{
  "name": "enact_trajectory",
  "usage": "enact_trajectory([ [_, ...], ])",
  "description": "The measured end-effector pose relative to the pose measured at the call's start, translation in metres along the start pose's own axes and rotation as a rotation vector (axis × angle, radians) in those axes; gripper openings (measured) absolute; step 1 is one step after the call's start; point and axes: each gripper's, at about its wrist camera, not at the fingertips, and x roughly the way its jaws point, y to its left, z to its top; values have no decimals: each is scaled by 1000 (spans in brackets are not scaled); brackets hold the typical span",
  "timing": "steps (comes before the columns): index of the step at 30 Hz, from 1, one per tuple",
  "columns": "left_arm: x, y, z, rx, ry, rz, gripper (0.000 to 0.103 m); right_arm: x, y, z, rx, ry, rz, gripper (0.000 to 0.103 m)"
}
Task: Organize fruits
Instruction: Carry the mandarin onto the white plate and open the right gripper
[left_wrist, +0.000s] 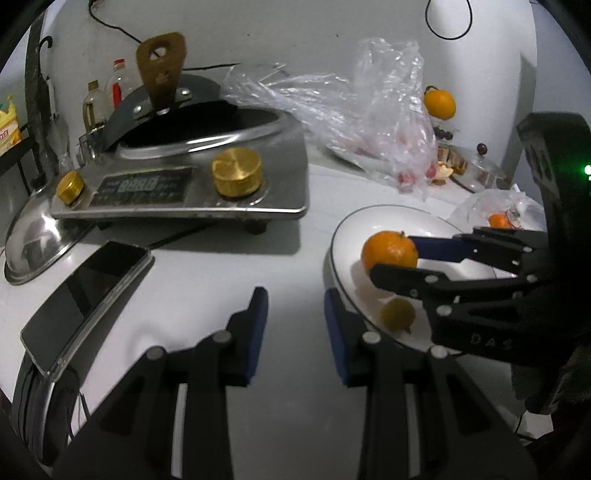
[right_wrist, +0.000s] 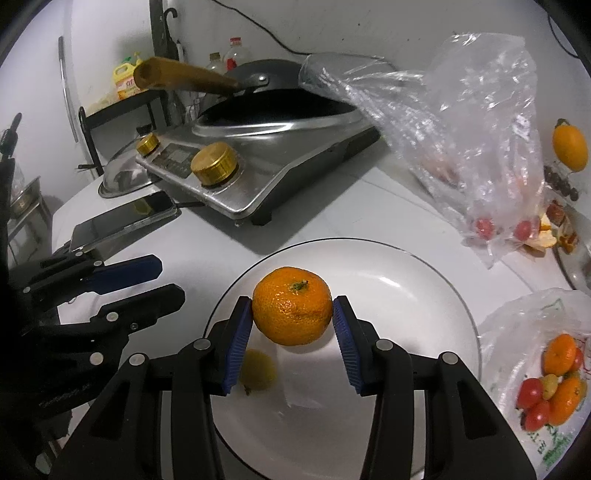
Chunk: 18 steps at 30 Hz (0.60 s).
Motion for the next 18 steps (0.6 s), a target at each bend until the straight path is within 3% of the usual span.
enact_trajectory([
  [7, 0, 4, -3, -2, 7, 6, 36, 13, 5, -1, 4, 35, 13, 47],
  [10, -1, 5, -3, -9, 5, 8, 52, 15, 7, -1, 3, 44, 10, 48],
  [18, -7, 6, -5, -14, -4, 16, 52, 13, 6, -1, 10, 43, 11, 50],
])
